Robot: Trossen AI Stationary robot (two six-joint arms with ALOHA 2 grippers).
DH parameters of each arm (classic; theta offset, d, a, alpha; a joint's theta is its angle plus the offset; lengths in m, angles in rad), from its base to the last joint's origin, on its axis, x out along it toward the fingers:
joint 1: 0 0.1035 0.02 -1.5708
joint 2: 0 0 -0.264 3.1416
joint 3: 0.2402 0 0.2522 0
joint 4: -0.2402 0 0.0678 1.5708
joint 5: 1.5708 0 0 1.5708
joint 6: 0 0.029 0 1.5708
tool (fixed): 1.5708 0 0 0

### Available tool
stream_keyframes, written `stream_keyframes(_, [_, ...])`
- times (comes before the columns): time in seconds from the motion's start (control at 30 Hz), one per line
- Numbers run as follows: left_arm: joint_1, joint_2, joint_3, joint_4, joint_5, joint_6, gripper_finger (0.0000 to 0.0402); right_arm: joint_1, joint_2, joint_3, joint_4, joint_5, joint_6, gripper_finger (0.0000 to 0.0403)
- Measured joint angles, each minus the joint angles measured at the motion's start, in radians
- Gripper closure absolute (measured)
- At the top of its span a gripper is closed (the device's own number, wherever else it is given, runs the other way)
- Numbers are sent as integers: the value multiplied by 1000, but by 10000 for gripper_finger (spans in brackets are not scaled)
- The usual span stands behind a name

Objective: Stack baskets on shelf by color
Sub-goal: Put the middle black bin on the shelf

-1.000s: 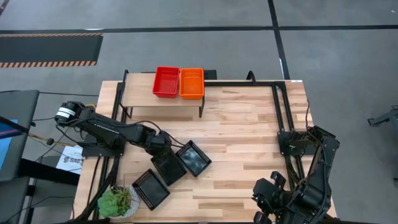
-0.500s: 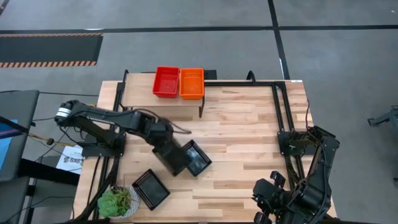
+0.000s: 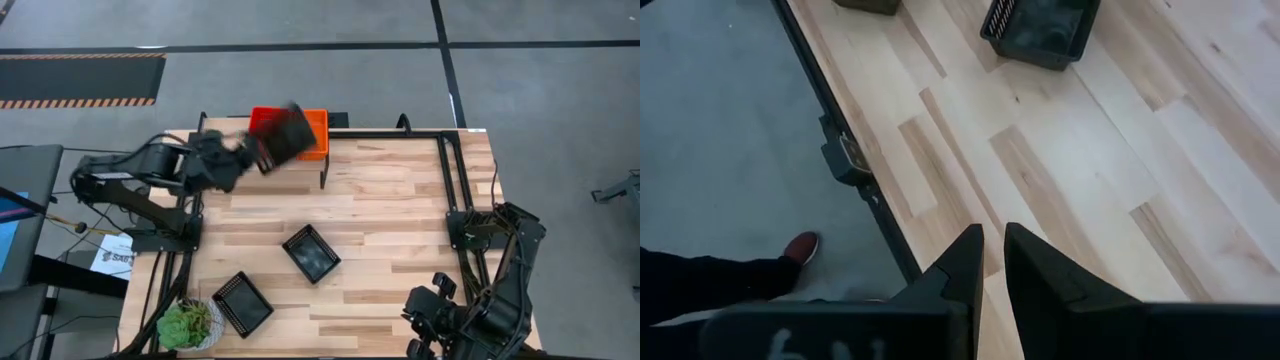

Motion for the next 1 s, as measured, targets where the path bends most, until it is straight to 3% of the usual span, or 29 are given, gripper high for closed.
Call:
stream_keyframes(0.23, [1,-63,7,-11,-486,-197,393,-28,0,0,0,0,-34,333])
stream_keyframes(0.3, [13,-65,7,-11,-585,-198,393,-41,0,0,0,0,-46,333])
stream_keyframes(0.37, [34,-64,7,-10,-621,-199,393,-50,0,0,0,0,-49,333])
stream_keyframes(0.5, [107,-65,-19,-29,-567,-313,393,-64,0,0,0,0,-73,333])
stream_keyframes(0.67, [226,-68,-61,-323,-366,-693,393,-70,0,0,0,-1,-83,333])
stream_keyframes(0.77, [289,-80,-101,-355,-286,-732,393,-72,0,0,0,-2,-83,333])
stream_keyframes(1.0, [378,-81,-150,-287,-281,-789,393,-72,0,0,0,-5,-85,333])
